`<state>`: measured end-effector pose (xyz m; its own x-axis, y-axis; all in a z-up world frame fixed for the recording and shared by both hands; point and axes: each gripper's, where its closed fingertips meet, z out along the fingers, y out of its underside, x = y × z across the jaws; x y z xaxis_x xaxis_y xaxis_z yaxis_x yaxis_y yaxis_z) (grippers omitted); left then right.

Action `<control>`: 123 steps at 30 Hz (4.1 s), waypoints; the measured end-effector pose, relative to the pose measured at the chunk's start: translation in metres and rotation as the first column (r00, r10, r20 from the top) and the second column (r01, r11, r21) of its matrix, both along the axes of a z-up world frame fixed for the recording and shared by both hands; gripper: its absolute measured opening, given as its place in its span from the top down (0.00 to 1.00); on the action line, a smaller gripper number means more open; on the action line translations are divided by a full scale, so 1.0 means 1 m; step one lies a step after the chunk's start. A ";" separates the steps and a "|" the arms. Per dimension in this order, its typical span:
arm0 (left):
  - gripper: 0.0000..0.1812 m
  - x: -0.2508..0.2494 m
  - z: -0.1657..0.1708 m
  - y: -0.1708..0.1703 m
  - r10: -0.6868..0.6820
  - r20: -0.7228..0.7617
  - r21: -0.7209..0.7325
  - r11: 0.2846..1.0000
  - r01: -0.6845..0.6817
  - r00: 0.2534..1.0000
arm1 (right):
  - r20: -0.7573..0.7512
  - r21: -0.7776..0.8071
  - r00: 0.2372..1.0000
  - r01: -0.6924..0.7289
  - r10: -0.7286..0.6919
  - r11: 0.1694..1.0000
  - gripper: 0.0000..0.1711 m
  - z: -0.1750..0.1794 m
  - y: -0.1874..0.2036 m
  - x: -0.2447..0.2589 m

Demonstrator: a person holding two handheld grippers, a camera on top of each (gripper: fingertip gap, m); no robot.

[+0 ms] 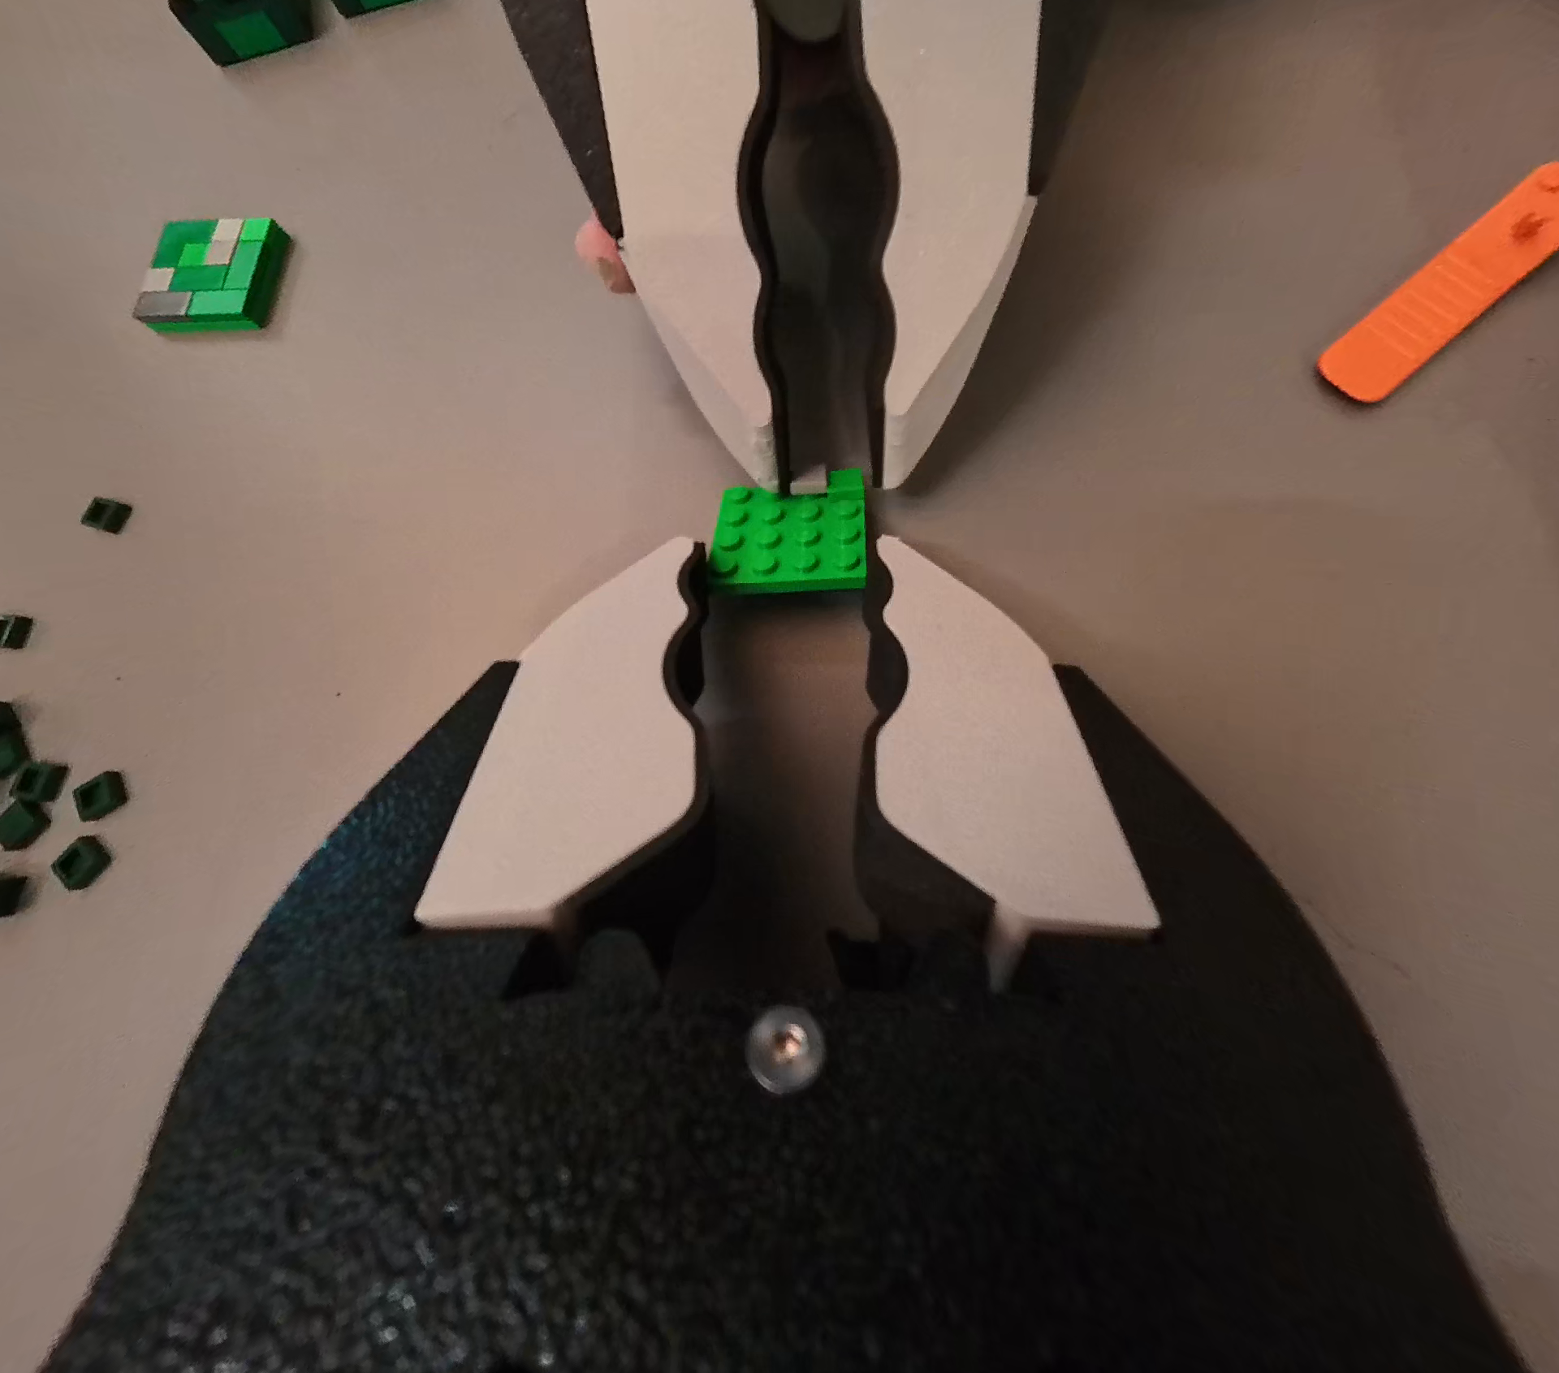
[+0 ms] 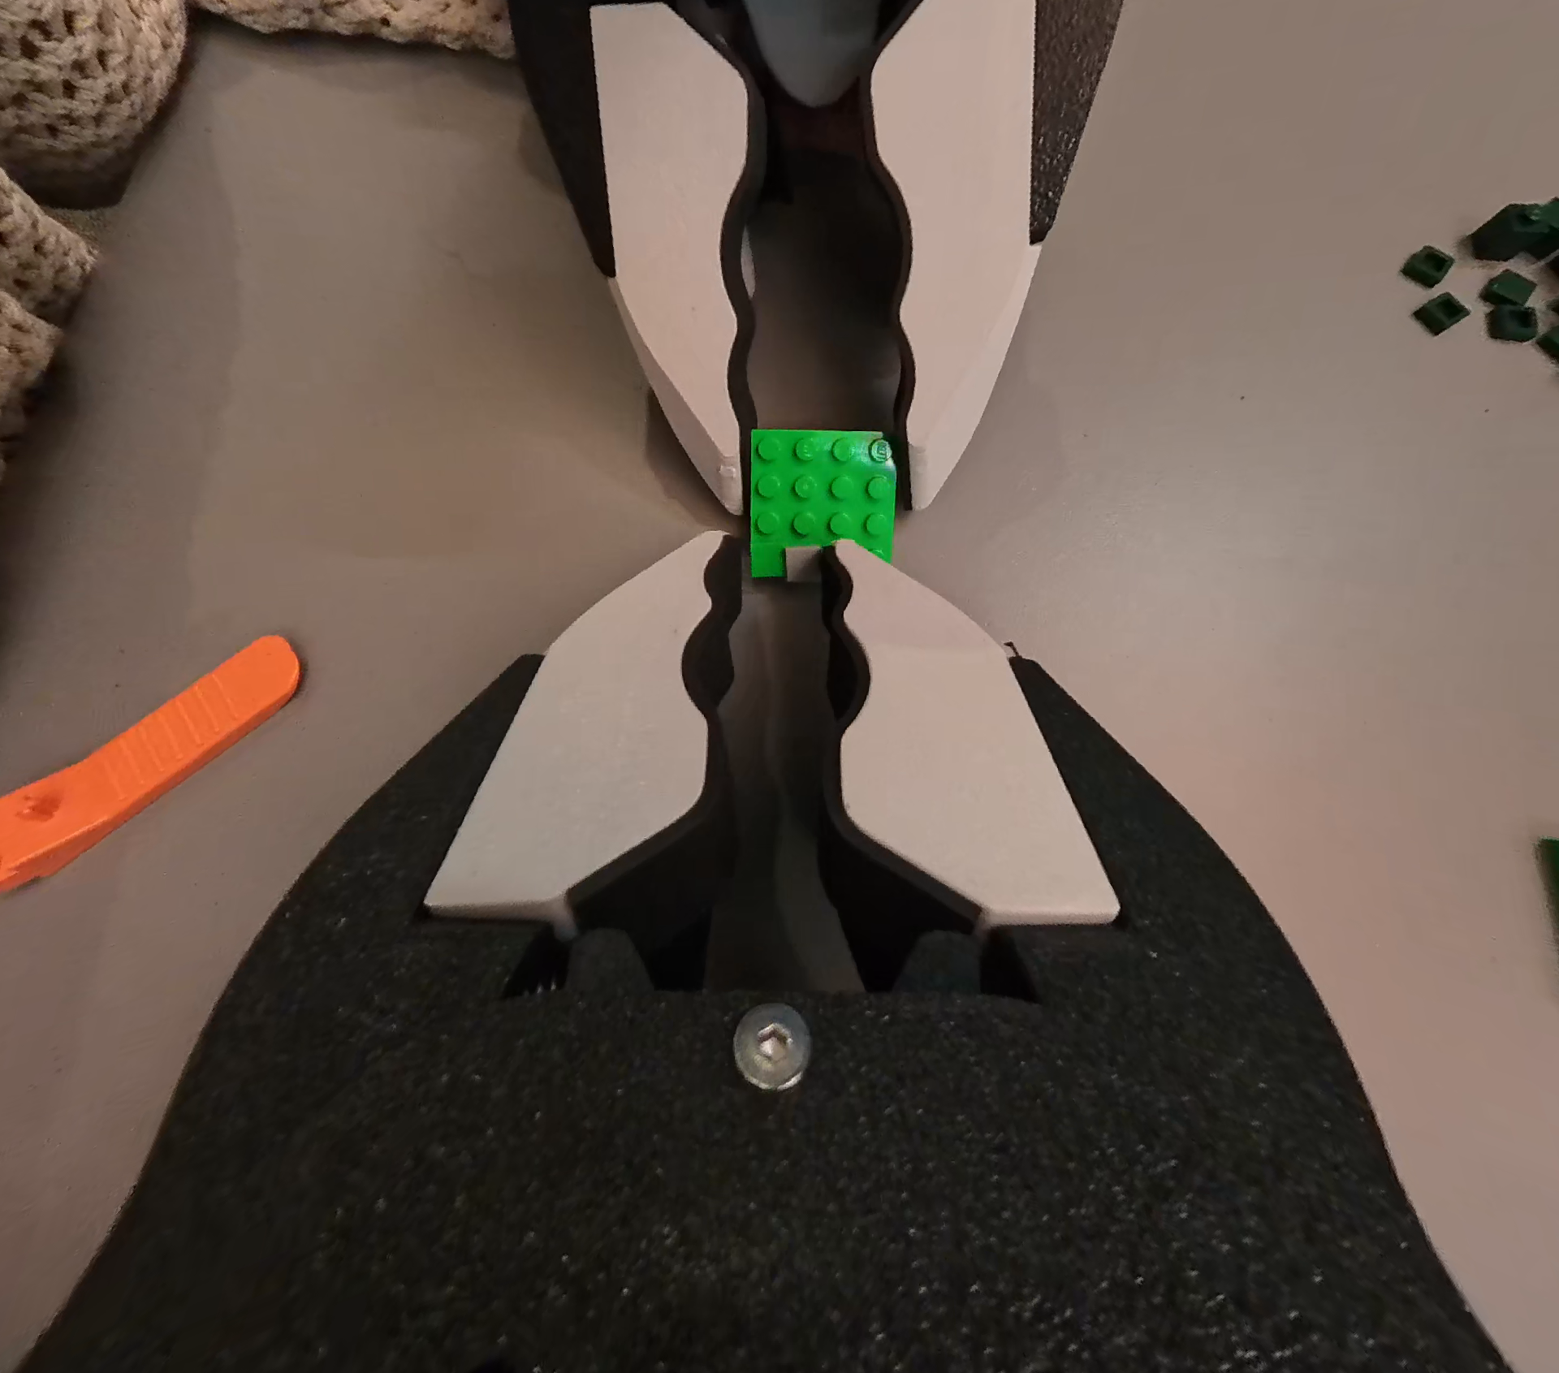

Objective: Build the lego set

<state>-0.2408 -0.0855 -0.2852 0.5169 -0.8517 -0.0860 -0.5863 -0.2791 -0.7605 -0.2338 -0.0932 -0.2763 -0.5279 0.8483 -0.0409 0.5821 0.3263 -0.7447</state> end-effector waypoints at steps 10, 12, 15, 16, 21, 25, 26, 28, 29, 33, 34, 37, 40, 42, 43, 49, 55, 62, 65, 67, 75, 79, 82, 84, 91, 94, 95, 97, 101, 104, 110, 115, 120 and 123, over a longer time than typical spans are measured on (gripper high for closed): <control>0.80 0.000 0.002 0.002 0.033 -0.018 0.048 0.998 -0.032 0.999 | -0.059 0.069 0.997 0.047 -0.043 0.996 0.87 0.001 -0.002 -0.001; 0.80 0.000 0.003 0.004 0.044 -0.030 0.084 0.996 -0.042 0.999 | -0.063 0.087 0.997 0.059 -0.053 0.995 0.87 0.002 0.000 0.000; 0.80 -0.001 0.007 0.006 0.059 -0.020 0.128 0.990 -0.056 0.998 | -0.076 0.112 0.995 0.072 -0.064 0.991 0.87 0.005 0.002 0.000; 0.80 -0.001 0.009 0.007 0.064 -0.010 0.134 0.989 -0.062 0.998 | -0.082 0.126 0.994 0.077 -0.067 0.989 0.87 0.007 0.003 0.000; 0.80 -0.001 0.014 0.008 0.070 0.021 0.144 0.987 -0.072 0.997 | -0.095 0.149 0.993 0.087 -0.073 0.985 0.86 0.010 0.004 0.001; 0.80 -0.001 0.015 0.009 0.073 0.022 0.156 0.985 -0.076 0.997 | -0.100 0.153 0.992 0.091 -0.076 0.984 0.86 0.011 0.005 0.001; 0.80 -0.001 0.016 0.010 0.076 0.026 0.162 0.984 -0.079 0.997 | -0.109 0.158 0.991 0.092 -0.076 0.983 0.86 0.012 0.005 0.000; 0.80 -0.001 0.019 0.011 0.079 0.038 0.179 0.980 -0.085 0.996 | -0.131 0.160 0.988 0.097 -0.076 0.982 0.86 0.015 0.005 -0.001; 0.80 -0.001 0.020 0.012 0.081 0.044 0.189 0.978 -0.087 0.996 | -0.137 0.159 0.987 0.100 -0.078 0.982 0.86 0.016 0.006 -0.001; 0.80 -0.001 0.024 0.014 0.087 0.059 0.219 0.971 -0.098 0.994 | -0.151 0.167 0.985 0.114 -0.088 0.979 0.86 0.020 0.009 -0.001; 0.80 -0.001 0.025 0.014 0.089 0.063 0.224 0.969 -0.101 0.994 | -0.155 0.173 0.984 0.116 -0.089 0.978 0.86 0.020 0.010 -0.001; 0.80 -0.001 0.029 0.015 0.092 0.082 0.237 0.965 -0.109 0.992 | -0.172 0.185 0.981 0.122 -0.090 0.975 0.86 0.023 0.011 -0.001; 0.80 -0.002 0.032 0.016 0.097 0.105 0.250 0.961 -0.120 0.990 | -0.194 0.198 0.977 0.130 -0.091 0.971 0.85 0.027 0.013 -0.002; 0.80 -0.002 0.035 0.017 0.102 0.121 0.259 0.957 -0.130 0.987 | -0.212 0.210 0.973 0.138 -0.093 0.968 0.85 0.030 0.014 -0.002; 0.80 -0.002 0.036 0.018 0.103 0.130 0.262 0.956 -0.134 0.986 | -0.223 0.216 0.970 0.143 -0.094 0.966 0.84 0.032 0.015 -0.003; 0.80 -0.008 0.044 0.023 0.145 0.193 0.262 0.945 -0.193 0.970 | -0.326 0.253 0.942 0.164 -0.076 0.953 0.73 0.046 0.024 -0.003; 0.80 -0.018 0.054 0.029 0.212 0.286 0.213 0.937 -0.278 0.934 | -0.553 0.600 0.827 0.311 0.102 0.737 0.69 0.057 0.047 -0.008; 0.80 -0.014 0.054 0.027 0.200 0.307 0.187 0.946 -0.265 0.931 | -0.556 0.776 0.786 0.373 0.271 0.509 0.78 0.051 0.044 -0.019; 0.80 -0.012 0.052 0.026 0.193 0.302 0.182 0.950 -0.255 0.934 | -0.558 0.784 0.780 0.383 0.285 0.488 0.83 0.051 0.044 -0.020; 0.80 -0.011 0.052 0.025 0.191 0.301 0.178 0.951 -0.251 0.934 | -0.550 0.794 0.782 0.382 0.293 0.472 0.86 0.050 0.044 -0.021; 0.80 -0.008 0.052 0.024 0.180 0.320 0.160 0.957 -0.241 0.930 | -0.542 0.810 0.778 0.384 0.317 0.444 0.95 0.051 0.044 -0.020; 0.80 -0.007 0.053 0.023 0.176 0.334 0.145 0.961 -0.235 0.926 | -0.533 0.821 0.778 0.381 0.333 0.425 0.95 0.053 0.044 -0.019; 0.80 -0.006 0.051 0.022 0.172 0.318 0.144 0.963 -0.227 0.932 | -0.507 0.840 0.783 0.357 0.359 0.409 0.95 0.051 0.043 -0.018; 0.80 -0.005 0.049 0.021 0.166 0.303 0.141 0.966 -0.217 0.938 | -0.480 0.859 0.788 0.332 0.385 0.390 0.95 0.049 0.042 -0.017; 0.80 -0.003 0.043 0.019 0.148 0.267 0.126 0.974 -0.187 0.952 | -0.388 0.910 0.812 0.264 0.435 0.319 0.96 0.041 0.038 -0.015; 0.80 -0.005 0.045 0.019 0.157 0.287 0.115 0.974 -0.197 0.945 | -0.416 0.888 0.821 0.275 0.390 0.368 0.95 0.042 0.038 -0.016; 0.80 -0.006 0.046 0.020 0.158 0.298 0.109 0.974 -0.198 0.941 | -0.431 0.876 0.821 0.281 0.376 0.392 0.95 0.043 0.038 -0.016; 0.80 -0.006 0.047 0.020 0.163 0.307 0.108 0.973 -0.204 0.938 | -0.460 0.860 0.809 0.305 0.366 0.408 0.95 0.045 0.038 -0.017; 0.80 -0.007 0.048 0.022 0.165 0.291 0.145 0.966 -0.214 0.942 | -0.558 0.765 0.779 0.350 0.285 0.540 0.93 0.047 0.038 -0.018; 0.80 -0.007 0.045 0.021 0.163 0.266 0.155 0.966 -0.209 0.950 | -0.567 0.736 0.790 0.360 0.232 0.573 0.84 0.045 0.043 -0.017; 0.80 -0.008 0.046 0.022 0.166 0.273 0.153 0.965 -0.213 0.948 | -0.562 0.735 0.790 0.343 0.244 0.585 0.88 0.042 0.040 -0.015; 0.80 -0.027 0.043 0.032 0.253 0.211 0.207 0.932 -0.296 0.944 | -0.512 0.703 0.843 0.300 0.166 0.644 0.89 0.029 0.053 -0.007; 0.80 -0.056 0.049 0.047 0.404 0.203 0.283 0.848 -0.448 0.892 | -0.481 0.444 0.874 0.309 -0.068 0.841 0.90 0.024 0.063 -0.007; 0.80 -0.082 0.059 0.053 0.491 0.217 0.345 0.771 -0.536 0.844 | -0.390 0.340 0.915 0.250 -0.106 0.907 0.91 0.014 0.053 -0.008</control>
